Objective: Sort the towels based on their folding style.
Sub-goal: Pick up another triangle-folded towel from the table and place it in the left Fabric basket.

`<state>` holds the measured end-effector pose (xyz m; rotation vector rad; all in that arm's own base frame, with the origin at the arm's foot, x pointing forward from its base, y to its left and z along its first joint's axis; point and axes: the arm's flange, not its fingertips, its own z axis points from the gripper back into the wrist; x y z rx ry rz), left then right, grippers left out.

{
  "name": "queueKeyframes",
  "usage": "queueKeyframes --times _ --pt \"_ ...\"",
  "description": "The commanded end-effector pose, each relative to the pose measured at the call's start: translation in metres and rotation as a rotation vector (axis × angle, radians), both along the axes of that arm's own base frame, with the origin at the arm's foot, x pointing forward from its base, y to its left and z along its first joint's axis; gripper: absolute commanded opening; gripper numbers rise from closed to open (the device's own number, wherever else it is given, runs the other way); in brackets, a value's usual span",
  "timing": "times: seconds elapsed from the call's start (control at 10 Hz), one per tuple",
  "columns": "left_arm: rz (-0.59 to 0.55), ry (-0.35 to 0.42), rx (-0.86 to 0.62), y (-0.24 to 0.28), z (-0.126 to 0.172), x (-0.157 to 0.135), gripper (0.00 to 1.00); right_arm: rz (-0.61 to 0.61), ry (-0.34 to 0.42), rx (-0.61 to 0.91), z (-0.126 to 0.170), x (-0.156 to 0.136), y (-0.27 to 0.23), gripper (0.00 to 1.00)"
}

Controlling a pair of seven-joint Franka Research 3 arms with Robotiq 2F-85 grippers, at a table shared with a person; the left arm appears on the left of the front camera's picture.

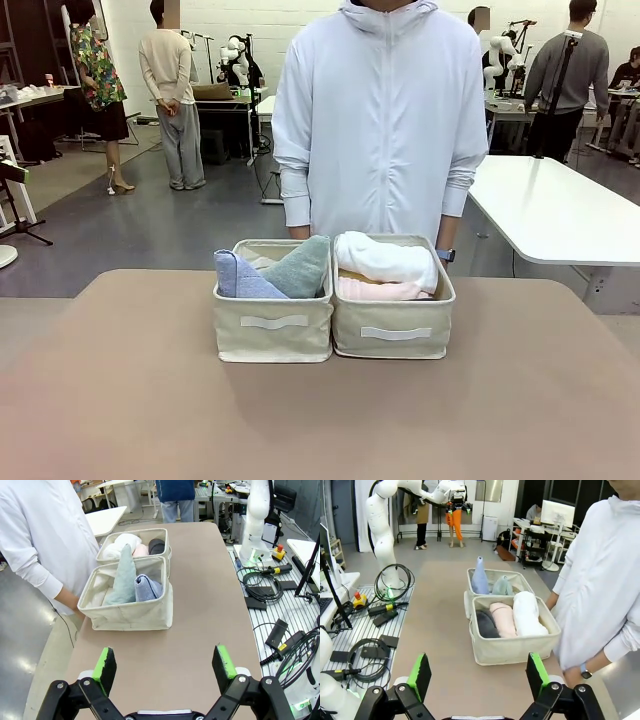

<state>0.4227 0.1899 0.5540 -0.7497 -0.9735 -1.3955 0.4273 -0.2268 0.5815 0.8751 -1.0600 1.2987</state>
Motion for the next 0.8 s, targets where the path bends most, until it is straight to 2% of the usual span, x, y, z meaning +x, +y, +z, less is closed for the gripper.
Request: queueKeyframes --times 0.0,0.7 --pt "0.004 -0.017 -0.010 -0.0003 0.0019 0.0001 1.00 0.015 -0.005 0.001 -0.0015 -0.0006 0.0012 1.00" --pt "0.004 -0.017 -0.010 -0.0003 0.0019 0.0001 1.00 0.015 -0.005 0.001 -0.0015 -0.0006 0.0012 1.00"
